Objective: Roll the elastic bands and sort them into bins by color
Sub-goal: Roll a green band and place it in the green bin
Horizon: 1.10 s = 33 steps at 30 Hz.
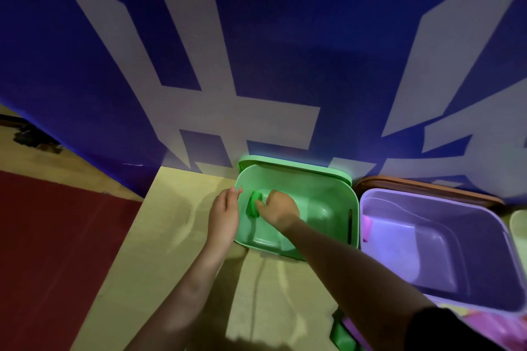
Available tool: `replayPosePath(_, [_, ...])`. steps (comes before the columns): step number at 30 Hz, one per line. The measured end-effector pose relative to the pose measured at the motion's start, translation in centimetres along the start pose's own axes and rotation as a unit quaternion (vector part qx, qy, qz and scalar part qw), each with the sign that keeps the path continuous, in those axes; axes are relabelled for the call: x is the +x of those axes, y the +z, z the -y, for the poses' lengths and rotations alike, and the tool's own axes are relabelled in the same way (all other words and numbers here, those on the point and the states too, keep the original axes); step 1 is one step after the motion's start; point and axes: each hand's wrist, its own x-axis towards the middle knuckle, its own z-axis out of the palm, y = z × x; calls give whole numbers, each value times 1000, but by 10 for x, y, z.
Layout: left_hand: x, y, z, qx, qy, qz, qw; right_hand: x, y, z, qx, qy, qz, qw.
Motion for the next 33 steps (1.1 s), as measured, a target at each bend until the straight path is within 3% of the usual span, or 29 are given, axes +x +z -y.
replayPosePath(7, [-3, -1, -5, -25, -29, -5, 999, -1, -8, -9, 0, 0, 19, 1000])
replayPosePath(23, [-7, -4, -9, -15, -11, -13, 1000, -5, -16, -9, 61, 24, 42, 997])
replayPosePath(29, [-12, -5, -10, 26, 38, -33, 998, -12, -23, -9, 79, 37, 42, 995])
replayPosePath(33, [-21, -13, -15, 53, 126, -122, 983, -21, -30, -5, 130, 32, 35, 990])
